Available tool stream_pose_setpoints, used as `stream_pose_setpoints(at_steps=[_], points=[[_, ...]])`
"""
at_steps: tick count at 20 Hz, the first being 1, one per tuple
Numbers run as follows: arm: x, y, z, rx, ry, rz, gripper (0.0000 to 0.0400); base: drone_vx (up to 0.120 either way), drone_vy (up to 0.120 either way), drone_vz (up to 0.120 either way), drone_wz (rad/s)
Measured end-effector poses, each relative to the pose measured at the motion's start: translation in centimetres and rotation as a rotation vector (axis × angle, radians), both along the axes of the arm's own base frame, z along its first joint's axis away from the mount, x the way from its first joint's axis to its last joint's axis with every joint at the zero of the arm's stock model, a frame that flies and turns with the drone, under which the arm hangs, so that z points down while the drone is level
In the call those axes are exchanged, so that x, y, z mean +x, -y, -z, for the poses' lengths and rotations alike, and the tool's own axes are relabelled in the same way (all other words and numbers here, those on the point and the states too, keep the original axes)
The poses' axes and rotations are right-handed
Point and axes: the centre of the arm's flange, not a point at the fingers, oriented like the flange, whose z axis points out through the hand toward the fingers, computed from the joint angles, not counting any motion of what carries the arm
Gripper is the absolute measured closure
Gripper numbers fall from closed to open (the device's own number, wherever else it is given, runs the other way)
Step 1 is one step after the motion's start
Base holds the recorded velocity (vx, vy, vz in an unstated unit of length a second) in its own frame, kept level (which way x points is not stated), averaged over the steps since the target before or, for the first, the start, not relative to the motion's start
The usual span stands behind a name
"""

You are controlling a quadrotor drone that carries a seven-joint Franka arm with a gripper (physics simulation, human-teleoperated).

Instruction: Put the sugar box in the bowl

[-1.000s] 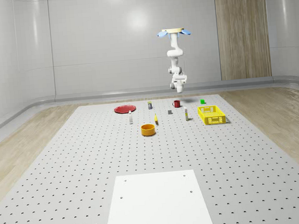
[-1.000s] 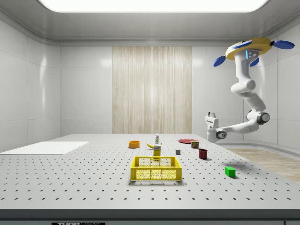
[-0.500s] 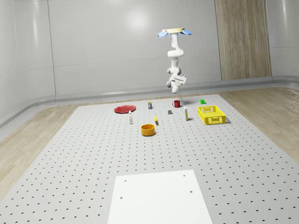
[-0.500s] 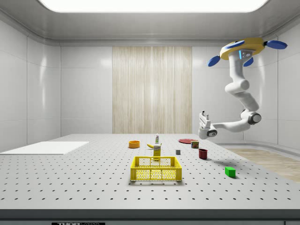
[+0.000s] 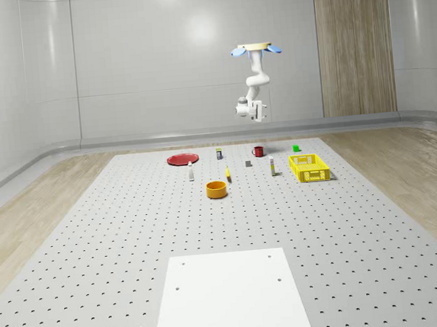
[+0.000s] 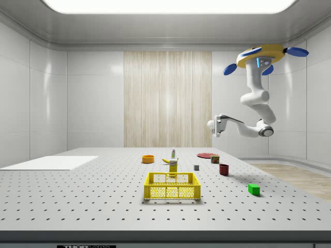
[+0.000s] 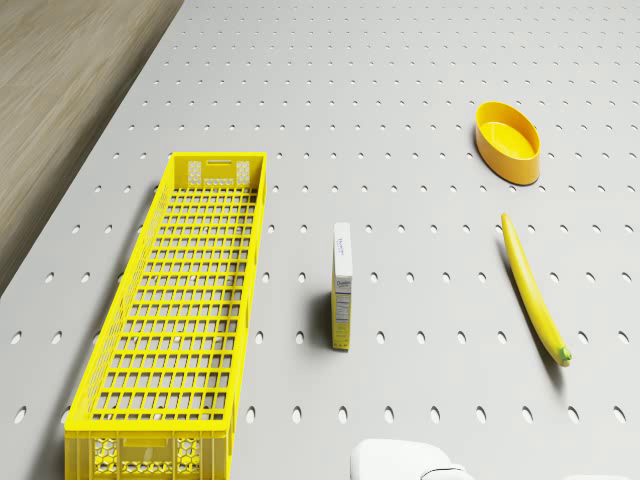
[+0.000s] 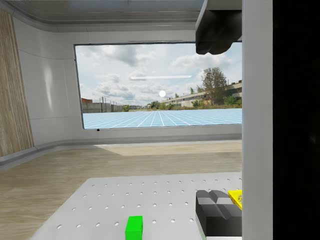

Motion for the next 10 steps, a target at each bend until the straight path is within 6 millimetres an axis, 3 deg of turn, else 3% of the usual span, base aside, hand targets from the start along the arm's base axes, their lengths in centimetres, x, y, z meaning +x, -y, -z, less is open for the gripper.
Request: stream_pose_setpoints(at_steps=[2,5,10], points=[[0.1,1.5,2.7,-0.31,0.0,0.012,0.0,0.12,0.0,-0.12,0.0],[0.2,4.1,5.1,-0.667,-0.001,0.024,0.0,0.12,0.0,-0.12,0.0],[0.2,7.0,6.4,-0.997,-0.005,0.033,0.0,0.112,0.0,-0.12,0.0]])
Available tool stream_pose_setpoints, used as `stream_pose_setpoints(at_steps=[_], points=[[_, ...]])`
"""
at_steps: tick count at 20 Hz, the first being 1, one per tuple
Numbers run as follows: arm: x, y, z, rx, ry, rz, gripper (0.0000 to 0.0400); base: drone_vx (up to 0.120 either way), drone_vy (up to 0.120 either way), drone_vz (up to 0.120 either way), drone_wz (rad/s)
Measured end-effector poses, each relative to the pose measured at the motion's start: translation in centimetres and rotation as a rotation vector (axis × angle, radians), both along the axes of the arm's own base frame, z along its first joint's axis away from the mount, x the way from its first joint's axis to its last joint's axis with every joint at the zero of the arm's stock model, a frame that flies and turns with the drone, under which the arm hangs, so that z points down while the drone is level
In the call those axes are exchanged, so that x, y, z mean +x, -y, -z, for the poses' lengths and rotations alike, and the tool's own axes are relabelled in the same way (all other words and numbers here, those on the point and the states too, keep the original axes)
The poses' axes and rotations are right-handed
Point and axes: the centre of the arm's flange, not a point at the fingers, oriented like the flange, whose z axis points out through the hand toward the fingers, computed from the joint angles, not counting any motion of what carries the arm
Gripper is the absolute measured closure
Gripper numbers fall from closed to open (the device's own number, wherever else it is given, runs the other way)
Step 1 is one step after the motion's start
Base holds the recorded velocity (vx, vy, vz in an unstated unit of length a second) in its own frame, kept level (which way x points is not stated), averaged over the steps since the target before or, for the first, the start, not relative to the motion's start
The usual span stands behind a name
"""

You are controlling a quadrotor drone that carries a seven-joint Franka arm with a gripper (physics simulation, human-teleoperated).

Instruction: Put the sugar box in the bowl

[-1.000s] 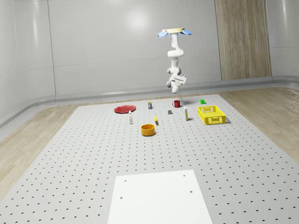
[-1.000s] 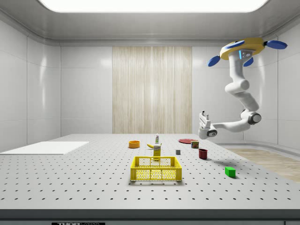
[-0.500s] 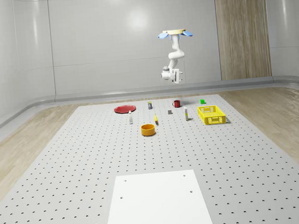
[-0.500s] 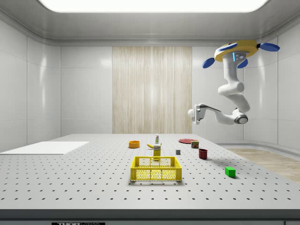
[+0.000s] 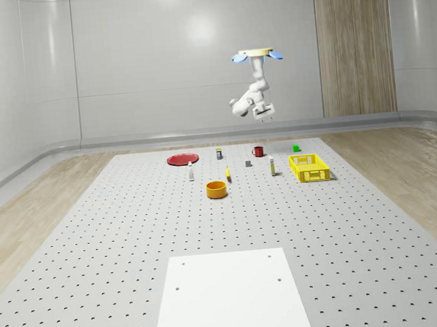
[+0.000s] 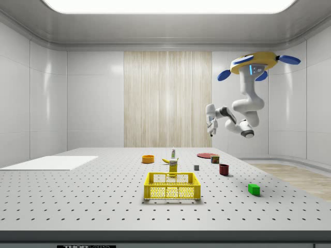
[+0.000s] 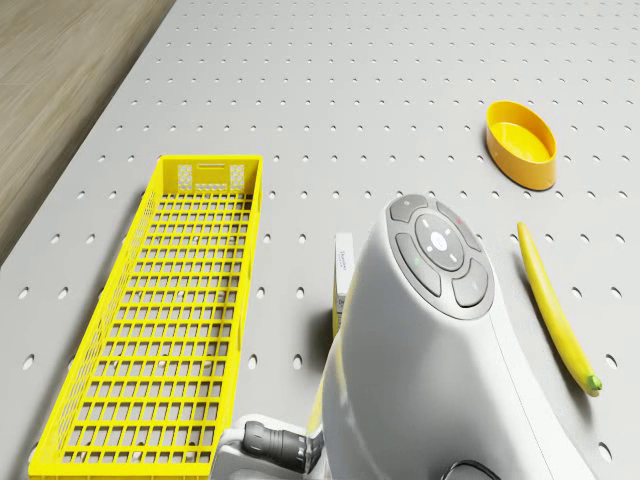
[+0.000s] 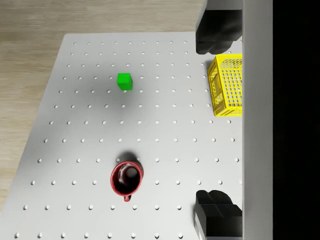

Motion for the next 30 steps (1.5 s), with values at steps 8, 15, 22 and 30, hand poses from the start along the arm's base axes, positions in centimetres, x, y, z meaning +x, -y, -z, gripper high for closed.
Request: stream_pose_setpoints(at_steps=[8,15,22,30], points=[[0.0,1.7,0.3,-0.178,-0.005,0.005,0.0,0.0,0.0,-0.12,0.0],[0.0,2.1,0.3,-0.218,-0.007,0.006,0.0,0.057,0.0,-0.114,0.0],[0.0,2.2,0.4,-0.229,-0.007,0.006,0.0,0.12,-0.04,0.0,0.0],[0.0,2.3,0.4,-0.232,-0.007,0.006,0.0,0.12,-0.005,-0.045,0.0]])
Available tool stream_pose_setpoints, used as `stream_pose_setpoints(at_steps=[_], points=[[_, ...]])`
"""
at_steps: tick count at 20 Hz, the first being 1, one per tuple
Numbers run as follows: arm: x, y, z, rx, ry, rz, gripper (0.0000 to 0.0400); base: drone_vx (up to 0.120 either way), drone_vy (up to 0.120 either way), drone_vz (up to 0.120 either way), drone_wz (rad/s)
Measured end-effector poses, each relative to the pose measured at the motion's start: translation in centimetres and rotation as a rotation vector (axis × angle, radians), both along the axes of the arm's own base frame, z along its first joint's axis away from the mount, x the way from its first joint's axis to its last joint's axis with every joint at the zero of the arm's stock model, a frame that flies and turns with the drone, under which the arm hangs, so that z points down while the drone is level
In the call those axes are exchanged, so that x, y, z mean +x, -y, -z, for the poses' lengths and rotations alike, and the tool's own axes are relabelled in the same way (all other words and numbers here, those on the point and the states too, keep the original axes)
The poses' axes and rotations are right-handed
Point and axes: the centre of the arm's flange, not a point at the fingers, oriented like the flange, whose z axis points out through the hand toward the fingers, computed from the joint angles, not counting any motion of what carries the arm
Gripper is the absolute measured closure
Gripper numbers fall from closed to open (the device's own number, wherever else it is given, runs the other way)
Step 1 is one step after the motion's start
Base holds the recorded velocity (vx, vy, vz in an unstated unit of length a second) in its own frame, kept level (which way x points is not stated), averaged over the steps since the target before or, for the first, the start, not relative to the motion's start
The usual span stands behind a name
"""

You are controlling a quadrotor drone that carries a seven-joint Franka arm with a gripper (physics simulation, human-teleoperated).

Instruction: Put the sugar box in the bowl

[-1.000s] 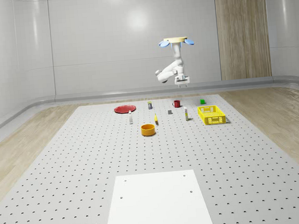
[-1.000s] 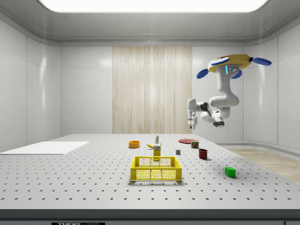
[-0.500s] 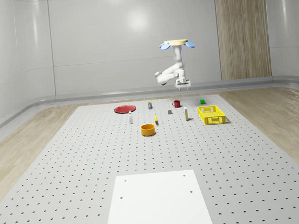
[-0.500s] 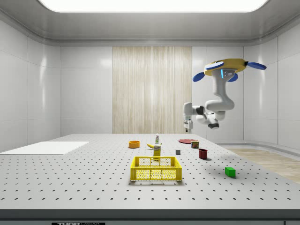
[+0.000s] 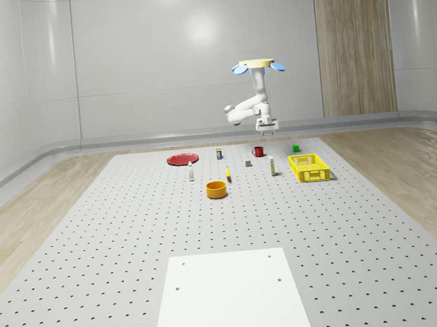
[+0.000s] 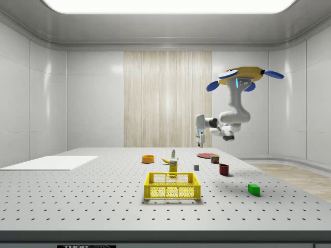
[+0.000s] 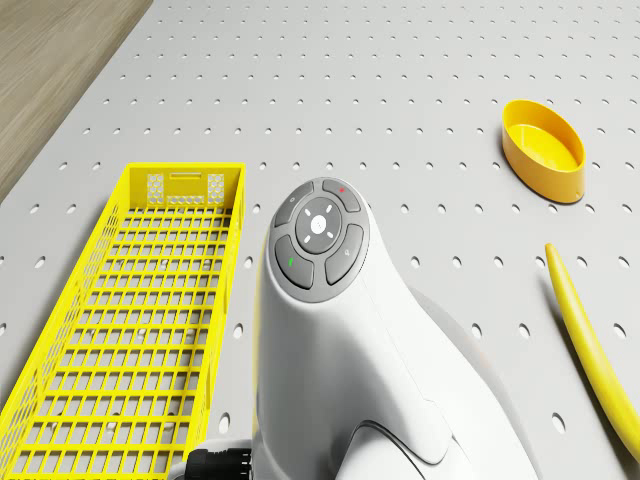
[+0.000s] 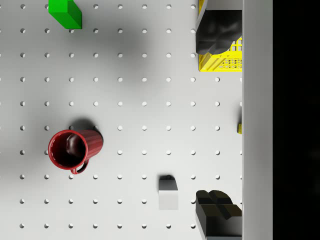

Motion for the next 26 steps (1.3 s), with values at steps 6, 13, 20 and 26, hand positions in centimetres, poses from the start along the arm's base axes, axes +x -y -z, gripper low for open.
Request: stream_pose_setpoints(at_steps=[6,13,20,26], points=[[0.0,0.0,0.0,-0.001,0.0,0.0,0.0,0.12,0.0,-0.073,0.0],[0.0,0.01,0.0,-0.001,0.0,0.0,0.0,0.12,0.0,-0.097,0.0],[0.0,0.0,0.0,-0.001,0.0,0.0,0.0,0.12,-0.051,-0.051,0.0],[0.0,0.0,0.0,-0.001,0.0,0.0,0.0,0.12,-0.06,-0.053,0.0]])
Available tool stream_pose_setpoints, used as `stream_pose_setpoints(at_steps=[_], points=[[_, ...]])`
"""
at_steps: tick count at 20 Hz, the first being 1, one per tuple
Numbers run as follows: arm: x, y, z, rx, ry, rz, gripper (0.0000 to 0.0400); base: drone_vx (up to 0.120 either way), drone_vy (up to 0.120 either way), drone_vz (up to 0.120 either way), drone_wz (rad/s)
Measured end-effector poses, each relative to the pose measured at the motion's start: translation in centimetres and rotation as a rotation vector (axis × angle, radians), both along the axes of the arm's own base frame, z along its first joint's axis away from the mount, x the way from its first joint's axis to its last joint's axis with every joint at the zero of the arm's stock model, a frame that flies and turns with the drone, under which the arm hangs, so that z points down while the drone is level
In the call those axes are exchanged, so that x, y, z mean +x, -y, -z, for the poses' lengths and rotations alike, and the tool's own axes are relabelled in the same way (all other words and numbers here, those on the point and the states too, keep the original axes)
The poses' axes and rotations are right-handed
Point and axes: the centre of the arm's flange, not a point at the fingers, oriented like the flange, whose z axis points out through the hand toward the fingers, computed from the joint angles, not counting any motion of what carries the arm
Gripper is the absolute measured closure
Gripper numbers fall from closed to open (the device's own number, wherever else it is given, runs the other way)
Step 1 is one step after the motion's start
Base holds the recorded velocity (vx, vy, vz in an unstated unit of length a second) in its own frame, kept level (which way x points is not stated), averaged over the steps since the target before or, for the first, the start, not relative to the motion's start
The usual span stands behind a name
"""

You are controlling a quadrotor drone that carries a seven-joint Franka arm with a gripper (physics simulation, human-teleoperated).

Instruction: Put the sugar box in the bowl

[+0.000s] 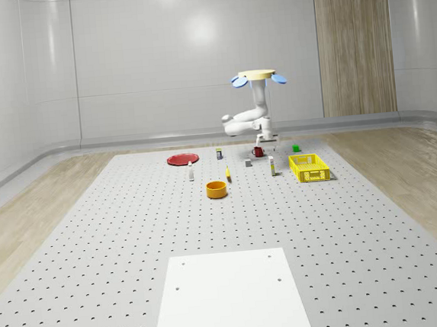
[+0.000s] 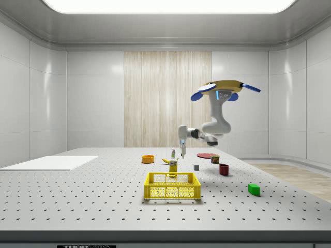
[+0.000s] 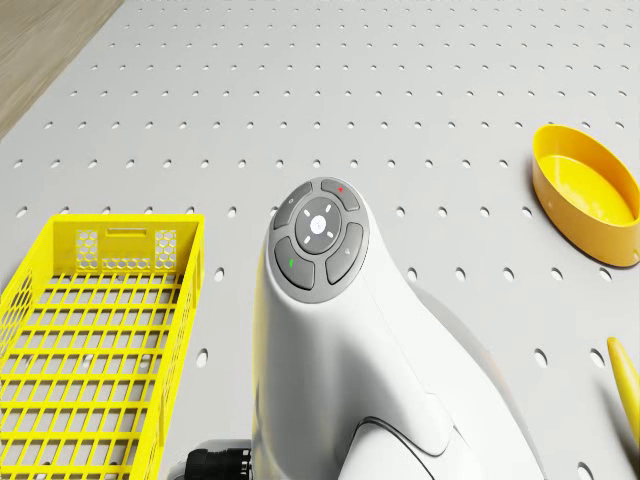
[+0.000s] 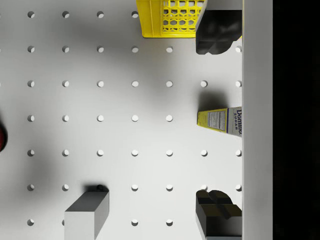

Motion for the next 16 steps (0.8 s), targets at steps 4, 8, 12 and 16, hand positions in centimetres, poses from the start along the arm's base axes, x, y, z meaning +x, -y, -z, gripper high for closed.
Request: stream_pose_setpoints(at_steps=[4,8,12,16], points=[[0.0,0.0,0.0,0.0,0.0,0.0,0.0,0.12,0.0,-0.07,0.0],[0.0,0.0,0.0,0.0,0.0,0.0,0.0,0.12,0.0,-0.05,0.0],[0.0,0.0,0.0,0.0,0.0,0.0,0.0,0.12,0.04,0.0,0.0],[0.0,0.0,-0.03,0.0,0.0,0.0,0.0,0.07,0.0,0.0,0.0]])
